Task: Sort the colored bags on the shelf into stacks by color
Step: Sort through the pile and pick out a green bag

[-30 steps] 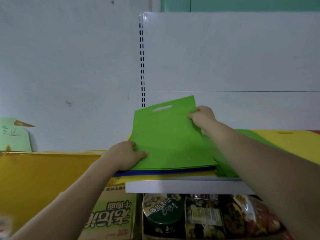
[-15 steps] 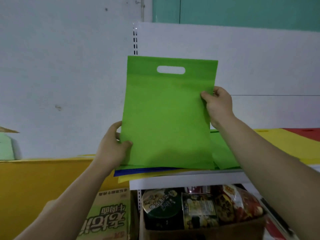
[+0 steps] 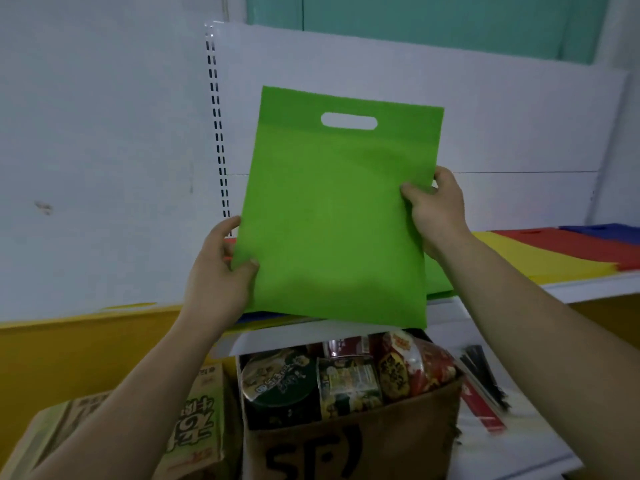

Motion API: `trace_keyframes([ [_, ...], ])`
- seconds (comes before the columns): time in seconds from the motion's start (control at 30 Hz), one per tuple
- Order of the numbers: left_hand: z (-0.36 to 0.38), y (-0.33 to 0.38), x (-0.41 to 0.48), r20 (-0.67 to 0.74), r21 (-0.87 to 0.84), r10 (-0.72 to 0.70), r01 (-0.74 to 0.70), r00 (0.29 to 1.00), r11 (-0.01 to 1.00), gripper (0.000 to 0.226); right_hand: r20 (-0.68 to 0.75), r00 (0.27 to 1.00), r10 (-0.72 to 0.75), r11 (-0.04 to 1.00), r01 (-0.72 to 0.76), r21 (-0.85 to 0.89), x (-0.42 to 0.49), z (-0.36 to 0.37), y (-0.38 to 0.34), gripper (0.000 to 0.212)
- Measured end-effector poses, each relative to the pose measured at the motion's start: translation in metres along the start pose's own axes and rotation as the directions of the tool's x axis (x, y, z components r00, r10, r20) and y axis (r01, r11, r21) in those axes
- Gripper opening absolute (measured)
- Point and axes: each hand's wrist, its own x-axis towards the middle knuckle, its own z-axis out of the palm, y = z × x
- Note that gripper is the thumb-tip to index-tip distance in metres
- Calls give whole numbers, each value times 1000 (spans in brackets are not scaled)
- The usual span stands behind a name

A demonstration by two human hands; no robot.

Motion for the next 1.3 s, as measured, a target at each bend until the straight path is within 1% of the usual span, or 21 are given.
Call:
trace_keyframes([
  [0.07, 17, 7, -2, 17, -19, 1, -1, 1000, 1000, 57, -6, 1000, -29, 999, 28, -15, 11, -18, 1, 24],
  [0.17, 47, 19, -4, 43, -13, 3, -2, 999, 1000, 57, -3, 1000, -31, 998, 31, -48, 32, -47, 8, 20],
  [0.33, 108, 41, -7, 52, 28, 10, -12, 999, 1000, 59, 12, 999, -35, 995, 36, -93, 71, -99, 26, 19],
  [0.4, 133, 47, -7, 57, 46, 4, -7, 998, 999, 59, 19, 999, -30, 994, 32, -104, 88, -116, 34, 23],
  [0.53, 169, 52, -9, 53, 115, -13, 7, 999, 993, 63, 61, 998, 11, 994, -4, -113, 113, -136, 54, 25],
  [0.67, 181, 51, -13, 52, 245, -33, 19, 998, 969, 60, 139, 985, 100, 991, -87, -101, 124, -134, 77, 22],
  [0.77, 178, 50, -10, 82, 463, -1, -37, 997, 886, 53, 205, 951, 231, 972, -218, -81, 129, -122, 92, 29],
  [0.83, 174, 51, -10, 120, 555, 0, -67, 993, 829, 42, 238, 928, 286, 958, -268, -106, 132, -111, 100, 36],
  [0.93, 170, 49, -10, 218, 673, -37, -123, 975, 729, 28, 254, 910, 327, 939, -283, -193, 133, -97, 111, 46],
  [1.0, 166, 46, -8, 294, 725, -79, -168, 953, 668, 27, 274, 898, 345, 924, -273, -267, 133, -91, 120, 55],
  [1.03, 163, 45, -6, 325, 736, -114, -176, 939, 654, 32, 287, 891, 351, 915, -261, -306, 133, -89, 125, 59],
  [1.07, 161, 44, -4, 359, 743, -149, -185, 921, 643, 43, 294, 890, 349, 905, -239, -351, 133, -88, 129, 62],
  [1.13, 158, 42, -4, 444, 755, -234, -221, 865, 617, 73, 299, 897, 327, 887, -181, -425, 133, -86, 138, 64],
  [1.17, 157, 42, -5, 476, 759, -285, -225, 832, 612, 83, 302, 901, 313, 878, -153, -453, 133, -86, 141, 63],
  [1.23, 158, 45, -8, 506, 748, -366, -186, 781, 637, 94, 340, 891, 301, 840, -78, -538, 135, -86, 146, 58],
  [1.27, 159, 46, -9, 509, 744, -383, -169, 771, 647, 98, 376, 875, 306, 800, -22, -599, 137, -86, 147, 57],
  [1.3, 160, 47, -10, 504, 748, -391, -163, 770, 643, 97, 418, 850, 319, 751, 42, -659, 139, -86, 148, 58],
])
